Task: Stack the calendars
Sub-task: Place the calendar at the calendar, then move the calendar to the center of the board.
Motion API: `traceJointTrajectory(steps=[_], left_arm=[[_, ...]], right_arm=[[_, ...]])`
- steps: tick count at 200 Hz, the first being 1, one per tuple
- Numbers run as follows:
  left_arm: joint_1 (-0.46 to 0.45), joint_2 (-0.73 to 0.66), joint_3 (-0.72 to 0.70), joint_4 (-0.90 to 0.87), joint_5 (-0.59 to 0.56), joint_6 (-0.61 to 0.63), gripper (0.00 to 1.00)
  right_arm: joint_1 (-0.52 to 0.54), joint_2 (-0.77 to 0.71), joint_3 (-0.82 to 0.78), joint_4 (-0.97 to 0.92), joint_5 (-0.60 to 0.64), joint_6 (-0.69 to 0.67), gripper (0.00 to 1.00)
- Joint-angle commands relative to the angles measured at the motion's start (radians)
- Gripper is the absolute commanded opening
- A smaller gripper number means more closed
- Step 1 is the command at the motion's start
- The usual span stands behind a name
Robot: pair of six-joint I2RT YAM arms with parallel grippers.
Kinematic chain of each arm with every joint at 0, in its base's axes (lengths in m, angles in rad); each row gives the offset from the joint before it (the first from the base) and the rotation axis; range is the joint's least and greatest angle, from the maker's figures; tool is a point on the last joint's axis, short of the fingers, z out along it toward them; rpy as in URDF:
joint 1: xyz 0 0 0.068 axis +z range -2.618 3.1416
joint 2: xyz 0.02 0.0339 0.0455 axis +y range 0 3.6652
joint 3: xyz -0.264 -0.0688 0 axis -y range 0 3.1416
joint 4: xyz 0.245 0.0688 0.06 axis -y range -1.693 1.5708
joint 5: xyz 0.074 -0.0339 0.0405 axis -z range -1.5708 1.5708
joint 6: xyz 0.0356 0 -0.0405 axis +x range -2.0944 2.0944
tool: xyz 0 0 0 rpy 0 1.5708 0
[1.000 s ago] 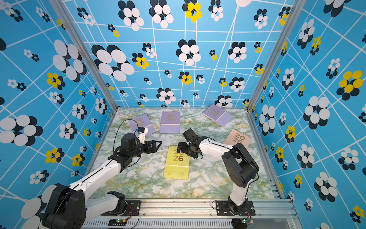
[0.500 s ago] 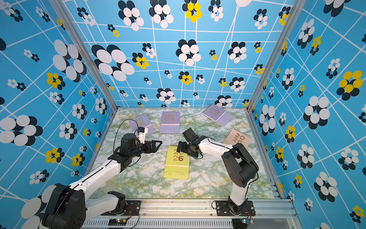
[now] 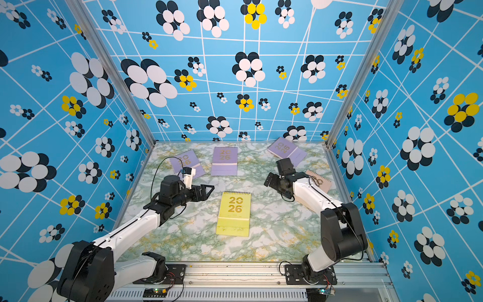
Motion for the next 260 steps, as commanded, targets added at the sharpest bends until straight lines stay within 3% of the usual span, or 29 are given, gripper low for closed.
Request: traceJointTrajectory(steps=[1, 62, 96, 190, 260], left_arm=[[0.008, 0.016, 0.046, 0.035, 0.017, 0.023, 0.99], [0.013, 0.043, 0.069, 0.056, 0.038, 0.025, 1.00], [0.018, 0.055, 0.072, 0.066, 0.051, 0.019, 1.00], [0.030, 0.072, 0.085, 0.072, 0.074, -0.002, 0.99], [0.029, 0.085, 0.101, 0.069, 0.085, -0.014, 1.00]], right_arm=[[-0.140, -0.045, -0.026, -0.070, 0.042, -0.083, 0.99], [-0.498, -0.021, 0.000, -0.063, 0.006, -0.161, 0.99], [-0.608, 0.043, 0.040, -0.062, -0.005, -0.193, 0.99], [-0.653, 0.292, 0.202, -0.041, -0.027, -0.217, 0.97], [-0.642, 0.368, 0.208, -0.007, -0.117, -0.230, 0.95]])
